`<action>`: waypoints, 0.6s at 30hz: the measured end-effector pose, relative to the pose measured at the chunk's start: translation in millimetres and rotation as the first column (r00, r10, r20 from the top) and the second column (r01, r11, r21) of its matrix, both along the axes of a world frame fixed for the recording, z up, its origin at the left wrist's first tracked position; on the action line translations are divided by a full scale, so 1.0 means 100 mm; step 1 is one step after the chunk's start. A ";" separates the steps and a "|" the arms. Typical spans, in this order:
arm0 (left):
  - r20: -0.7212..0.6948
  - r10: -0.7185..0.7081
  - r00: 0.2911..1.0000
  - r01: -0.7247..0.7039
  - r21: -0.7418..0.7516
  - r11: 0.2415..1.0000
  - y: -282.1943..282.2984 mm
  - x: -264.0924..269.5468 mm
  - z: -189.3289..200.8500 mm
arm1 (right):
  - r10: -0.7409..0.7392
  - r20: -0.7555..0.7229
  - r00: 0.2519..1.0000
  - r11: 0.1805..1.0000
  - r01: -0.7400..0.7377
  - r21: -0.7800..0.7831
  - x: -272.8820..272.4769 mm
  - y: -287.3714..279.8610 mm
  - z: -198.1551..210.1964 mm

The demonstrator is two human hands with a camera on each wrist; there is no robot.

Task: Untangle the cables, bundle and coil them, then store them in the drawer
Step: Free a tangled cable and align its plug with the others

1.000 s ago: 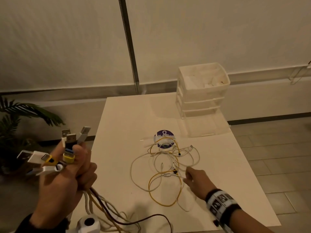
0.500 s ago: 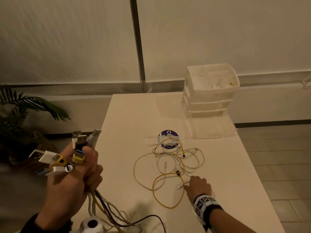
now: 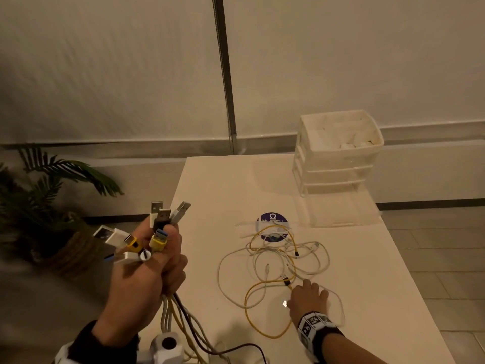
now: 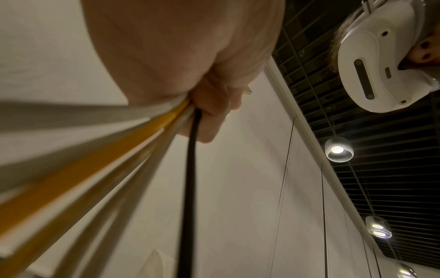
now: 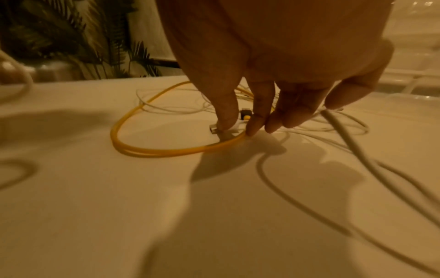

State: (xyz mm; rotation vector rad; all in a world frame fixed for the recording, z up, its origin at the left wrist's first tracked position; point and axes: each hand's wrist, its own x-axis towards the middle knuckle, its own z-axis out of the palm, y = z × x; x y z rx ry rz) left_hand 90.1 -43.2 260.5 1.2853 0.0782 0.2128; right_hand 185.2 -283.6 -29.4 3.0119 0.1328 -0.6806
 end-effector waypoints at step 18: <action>0.040 0.001 0.999 -0.001 -0.004 1.000 0.05 0.05 -0.06 | -0.276 -0.443 0.853 0.848 0.433 0.306 0.43 0.09 0.57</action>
